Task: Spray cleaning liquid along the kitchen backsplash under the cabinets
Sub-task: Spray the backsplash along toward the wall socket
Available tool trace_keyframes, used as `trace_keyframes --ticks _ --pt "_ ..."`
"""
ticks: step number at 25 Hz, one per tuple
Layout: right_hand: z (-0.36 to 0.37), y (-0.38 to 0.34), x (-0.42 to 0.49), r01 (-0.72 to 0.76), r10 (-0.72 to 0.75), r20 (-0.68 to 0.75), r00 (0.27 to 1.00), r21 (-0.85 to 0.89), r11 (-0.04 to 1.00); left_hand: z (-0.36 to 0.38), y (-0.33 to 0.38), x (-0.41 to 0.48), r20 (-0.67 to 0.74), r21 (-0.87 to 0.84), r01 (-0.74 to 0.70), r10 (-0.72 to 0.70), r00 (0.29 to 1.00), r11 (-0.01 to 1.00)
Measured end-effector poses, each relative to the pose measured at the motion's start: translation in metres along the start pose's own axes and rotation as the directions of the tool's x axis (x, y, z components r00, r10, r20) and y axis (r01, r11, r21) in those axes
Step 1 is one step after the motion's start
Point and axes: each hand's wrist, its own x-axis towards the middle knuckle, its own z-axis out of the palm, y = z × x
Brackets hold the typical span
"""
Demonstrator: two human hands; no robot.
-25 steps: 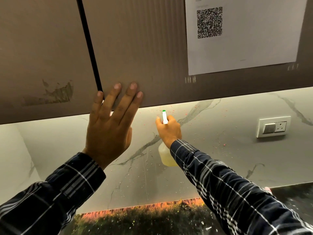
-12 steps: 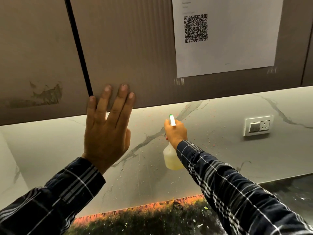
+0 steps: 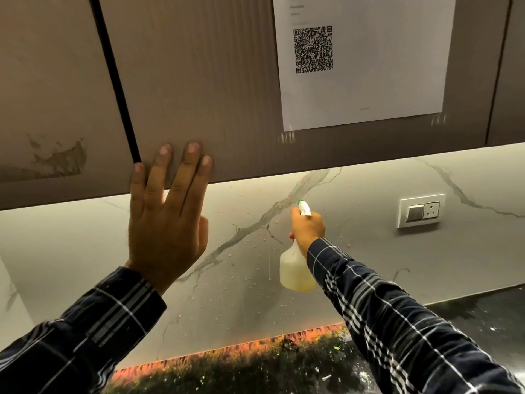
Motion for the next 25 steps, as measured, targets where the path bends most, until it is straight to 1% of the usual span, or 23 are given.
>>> trace_keyframes --ticks 1,2,3,4,5,7,10,11,12,14,15,16,18,19,20,22,23,25 --pt "-0.001 0.005 -0.001 -0.006 0.007 0.069 0.998 -0.009 1.0 0.0 0.0 0.0 -0.002 -0.001 -0.002 0.002 1.0 1.0" --pt "-0.001 0.01 -0.005 0.032 -0.024 0.162 0.986 -0.044 0.999 0.0 0.0 0.0 -0.004 -0.001 -0.002 0.002 1.0 1.0" --pt "0.001 0.015 -0.008 0.109 -0.085 0.247 0.965 -0.088 0.99 0.0 0.0 0.0 -0.006 -0.001 -0.003 0.003 1.0 1.0" --pt "0.003 0.018 -0.013 0.193 -0.148 0.297 0.943 -0.127 0.973 0.0 0.0 0.0 -0.007 0.0 -0.004 0.004 1.0 1.0" --pt "0.006 0.022 -0.015 0.254 -0.197 0.308 0.931 -0.16 0.954 0.0 0.001 0.0 -0.008 0.002 -0.003 0.003 1.0 1.0" --pt "0.01 0.03 -0.018 0.281 -0.214 0.305 0.928 -0.199 0.939 -0.001 0.0 0.0 -0.001 0.003 0.002 -0.002 1.0 1.0" --pt "0.012 0.045 -0.023 0.242 -0.134 0.344 0.929 -0.293 0.925 -0.003 -0.001 0.0 0.013 -0.003 0.001 -0.001 1.0 1.0" --pt "0.013 0.05 -0.024 0.238 -0.108 0.376 0.92 -0.321 0.917 -0.004 -0.001 0.0 0.014 0.0 -0.001 0.001 1.0 1.0" --pt "0.014 0.052 -0.026 0.266 -0.11 0.412 0.904 -0.343 0.901 -0.004 0.0 -0.001 0.017 0.003 -0.001 0.001 1.0 1.0" --pt "0.019 0.055 -0.03 0.355 -0.169 0.446 0.879 -0.375 0.856 -0.005 -0.001 0.0 0.026 0.002 0.005 -0.005 1.0 1.0" --pt "0.021 0.053 -0.031 0.374 -0.194 0.427 0.883 -0.392 0.84 -0.006 -0.001 0.0 0.033 0.001 0.011 -0.011 0.999 1.0" --pt "0.023 0.052 -0.03 0.364 -0.201 0.392 0.898 -0.402 0.84 -0.007 0.0 0.0 0.04 -0.001 0.014 -0.014 0.999 1.0" --pt "0.025 0.05 -0.028 0.294 -0.174 0.33 0.928 -0.357 0.887 -0.009 -0.001 0.001 0.052 -0.012 0.015 -0.015 0.999 1.0" --pt "0.025 0.05 -0.027 0.263 -0.15 0.336 0.93 -0.32 0.91 -0.01 -0.001 0.001 0.061 -0.022 0.014 -0.013 0.998 1.0" --pt "0.026 0.05 -0.028 0.264 -0.145 0.37 0.918 -0.294 0.919 -0.011 -0.002 0.001 0.071 -0.028 0.012 -0.01 0.997 1.0" --pt "0.03 0.055 -0.032 0.352 -0.192 0.447 0.874 -0.306 0.885 -0.012 -0.003 0.001 0.083 -0.031 0.008 -0.005 0.997 0.999" --pt "0.033 0.057 -0.034 0.374 -0.201 0.454 0.868 -0.331 0.866 -0.012 -0.004 0.001 0.086 -0.03 0.005 -0.003 0.996 1.0" --pt "0.034 0.06 -0.032 0.358 -0.188 0.416 0.89 -0.383 0.851 -0.013 -0.004 0.001 0.094 -0.034 0.002 0.001 0.996 0.999"
